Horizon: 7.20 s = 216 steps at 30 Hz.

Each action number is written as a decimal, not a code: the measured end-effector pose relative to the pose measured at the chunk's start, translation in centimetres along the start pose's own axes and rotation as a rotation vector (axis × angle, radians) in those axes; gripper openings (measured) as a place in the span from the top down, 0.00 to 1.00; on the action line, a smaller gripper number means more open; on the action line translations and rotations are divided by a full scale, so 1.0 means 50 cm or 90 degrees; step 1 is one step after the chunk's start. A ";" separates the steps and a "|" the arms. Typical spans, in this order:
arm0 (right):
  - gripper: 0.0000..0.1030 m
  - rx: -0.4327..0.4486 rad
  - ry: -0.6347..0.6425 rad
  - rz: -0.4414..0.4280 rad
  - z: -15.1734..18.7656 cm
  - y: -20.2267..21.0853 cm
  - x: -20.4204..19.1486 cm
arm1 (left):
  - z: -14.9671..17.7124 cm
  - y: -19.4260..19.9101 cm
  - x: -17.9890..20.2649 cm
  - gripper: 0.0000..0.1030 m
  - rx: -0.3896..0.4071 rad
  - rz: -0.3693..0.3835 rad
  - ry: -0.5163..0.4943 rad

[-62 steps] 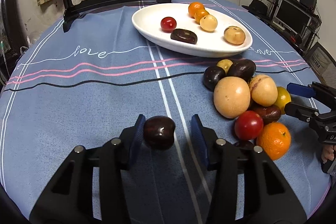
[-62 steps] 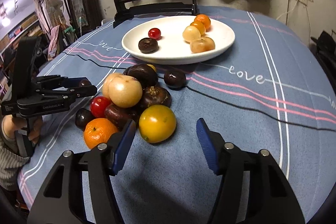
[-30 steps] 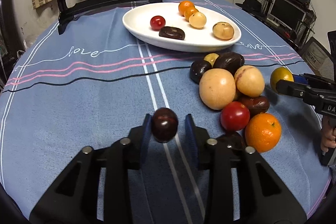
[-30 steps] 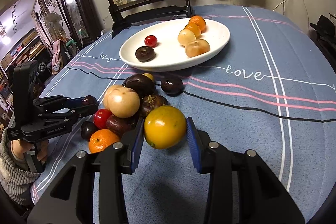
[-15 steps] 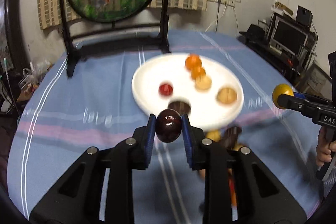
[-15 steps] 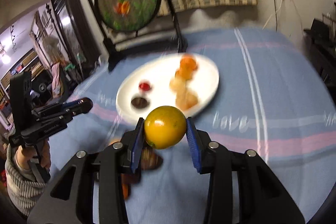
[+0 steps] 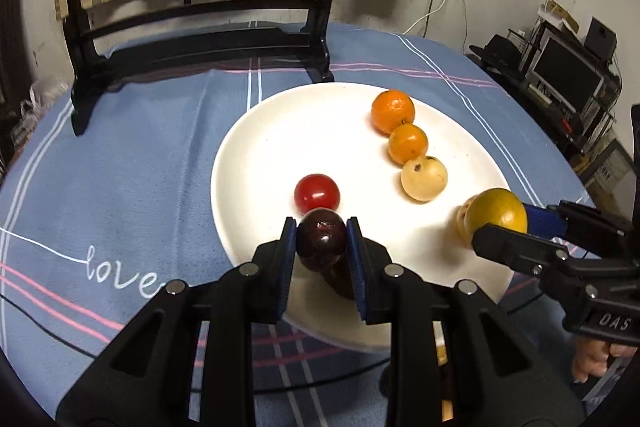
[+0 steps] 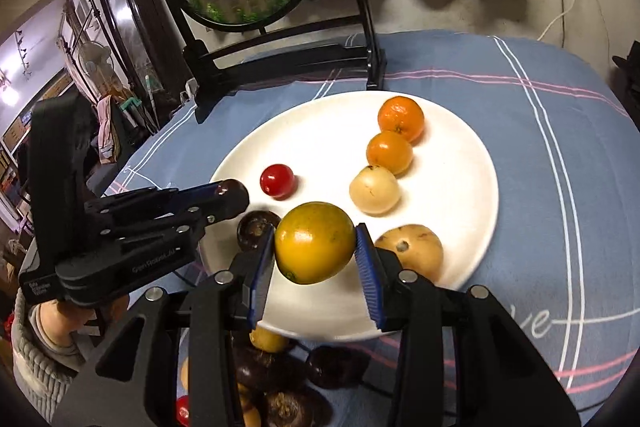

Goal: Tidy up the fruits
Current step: 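Carry the dark plum and yellow tomato to the plate and open both tools, then grasp a dark plum with the left tool while the right tool grasps a beige fruit, then place the dark plum and beige fruit on the plate, opening both tools, then grasp the large beige fruit with the left tool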

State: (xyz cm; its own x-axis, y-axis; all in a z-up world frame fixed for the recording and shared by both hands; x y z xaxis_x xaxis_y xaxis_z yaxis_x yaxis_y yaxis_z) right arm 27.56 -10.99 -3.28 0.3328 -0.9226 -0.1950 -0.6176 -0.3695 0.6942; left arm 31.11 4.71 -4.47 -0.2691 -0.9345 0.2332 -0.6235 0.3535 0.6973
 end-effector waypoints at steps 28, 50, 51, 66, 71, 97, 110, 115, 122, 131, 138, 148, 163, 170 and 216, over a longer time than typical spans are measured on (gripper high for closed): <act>0.09 0.061 -0.060 0.017 0.174 0.207 0.064 | 0.255 0.201 0.033 0.09 0.026 -0.052 -0.023; 0.05 0.054 -0.064 0.021 0.174 0.208 0.070 | 0.306 0.180 0.075 0.02 -0.062 0.007 -0.092; 0.05 0.055 -0.065 0.021 0.174 0.209 0.070 | 0.302 0.193 0.067 0.02 -0.042 -0.007 -0.088; 0.05 0.056 -0.046 0.012 0.178 0.209 0.051 | 0.294 0.210 0.047 0.03 0.003 -0.037 -0.080; 0.05 0.051 -0.036 0.013 0.180 0.205 0.043 | 0.296 0.177 0.038 0.18 -0.040 -0.043 -0.074; 0.44 0.008 0.112 0.007 0.207 0.126 -0.102 | 0.299 0.159 0.056 0.66 -0.060 -0.015 -0.097; 0.58 0.045 0.069 -0.008 0.182 0.157 -0.072 | 0.281 0.174 0.063 0.66 -0.043 0.014 -0.088; 0.58 0.110 0.013 0.008 0.103 0.224 -0.012 | 0.170 0.191 0.077 0.66 -0.007 -0.005 -0.107; 0.58 0.139 -0.026 0.018 0.000 0.204 0.032 | 0.004 0.146 0.054 0.66 0.037 -0.017 -0.059; 0.58 0.060 -0.001 -0.001 -0.016 0.054 0.008 | -0.088 -0.005 -0.006 0.66 0.011 -0.027 -0.012; 0.27 0.027 -0.005 0.027 -0.022 0.008 0.014 | -0.094 -0.081 -0.060 0.54 -0.007 -0.002 0.056; 0.20 0.151 0.000 -0.005 -0.030 0.179 0.001 | -0.021 0.058 -0.020 0.18 0.036 -0.033 0.018; 0.08 0.104 -0.088 0.004 0.134 0.225 0.086 | 0.206 0.145 0.123 0.11 0.011 -0.009 -0.104; 0.08 0.090 -0.087 0.007 0.141 0.217 0.085 | 0.220 0.097 0.128 0.11 -0.034 -0.033 -0.127; 0.08 0.072 -0.078 0.020 0.146 0.203 0.084 | 0.217 0.096 0.056 0.12 -0.034 -0.050 -0.086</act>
State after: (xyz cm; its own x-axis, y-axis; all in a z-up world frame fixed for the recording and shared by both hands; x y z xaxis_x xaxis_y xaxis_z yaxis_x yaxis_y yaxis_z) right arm 17.49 -19.44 -2.08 0.2278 -0.9377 -0.2624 -0.7044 -0.3447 0.6204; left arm 19.40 4.23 -7.82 -0.3201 -0.9435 0.0861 -0.6073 0.2741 0.7457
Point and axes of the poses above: each gripper's, at about its wrist camera, not at the fingertips, and y roughly against the way its jaws point, x to its right, z to its underside, the point moved 3 cm from there along -y, roughly the way its jaws point, and after that the axes turned 7 degrees about z, right-handed, at the moved point
